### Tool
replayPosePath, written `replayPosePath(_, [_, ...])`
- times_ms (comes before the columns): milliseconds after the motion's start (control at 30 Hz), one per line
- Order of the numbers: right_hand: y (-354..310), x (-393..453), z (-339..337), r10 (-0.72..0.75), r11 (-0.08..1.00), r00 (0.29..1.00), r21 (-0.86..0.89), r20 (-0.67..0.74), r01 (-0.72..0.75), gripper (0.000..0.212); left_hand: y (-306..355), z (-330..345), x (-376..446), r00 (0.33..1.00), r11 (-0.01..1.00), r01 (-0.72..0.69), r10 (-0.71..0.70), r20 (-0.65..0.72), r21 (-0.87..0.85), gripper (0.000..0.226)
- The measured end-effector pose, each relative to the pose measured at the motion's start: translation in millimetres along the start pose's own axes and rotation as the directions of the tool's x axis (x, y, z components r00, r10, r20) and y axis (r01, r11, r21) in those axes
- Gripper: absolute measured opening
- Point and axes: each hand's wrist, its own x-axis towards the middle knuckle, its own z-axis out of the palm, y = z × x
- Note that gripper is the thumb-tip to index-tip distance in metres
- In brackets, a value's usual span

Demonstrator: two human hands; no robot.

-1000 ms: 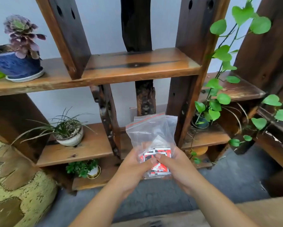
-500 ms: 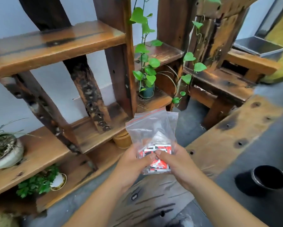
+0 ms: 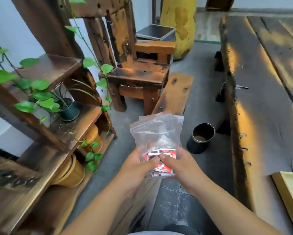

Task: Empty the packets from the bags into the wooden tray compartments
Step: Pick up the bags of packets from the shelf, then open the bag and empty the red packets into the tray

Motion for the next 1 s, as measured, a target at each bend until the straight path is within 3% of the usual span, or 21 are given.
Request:
replayPosePath(133, [-11, 0, -60, -0.031, 0.999, 0.991, 0.023, -0.134, 0.034, 0.027, 1, 52, 48, 0.985, 0.998, 0.046, -0.054, 0.167, 0.050, 0.048])
replayPosePath(400, [-28, -10, -167, -0.116, 0.988, 0.934, 0.060, -0.339, 0.145, 0.029, -11, 159, 128, 0.891, 0.979, 0.163, -0.200, 0.408, 0.126, 0.063])
replayPosePath(667, [-19, -40, -255, -0.097, 0.972, 0.814, 0.123, -0.572, 0.202, 0.026, -26, 268, 172, 0.678, 0.930, 0.267, -0.368, 0.637, 0.253, 0.058])
replayPosePath(767, [-12, -50, -282, -0.075, 0.968, 0.743, 0.129, -0.665, 0.213, 0.037, -34, 305, 184, 0.608, 0.910, 0.240, -0.413, 0.678, 0.339, 0.050])
replayPosePath(900, [-3, -55, -314, -0.054, 0.951, 0.635, 0.154, -0.771, 0.269, 0.017, -50, 347, 204, 0.530, 0.877, 0.255, -0.480, 0.699, 0.408, 0.046])
replayPosePath(1000, [3, -48, -334, -0.050, 0.944, 0.603, 0.159, -0.796, 0.289, 0.028, -62, 371, 226, 0.459, 0.853, 0.261, -0.522, 0.719, 0.452, 0.052])
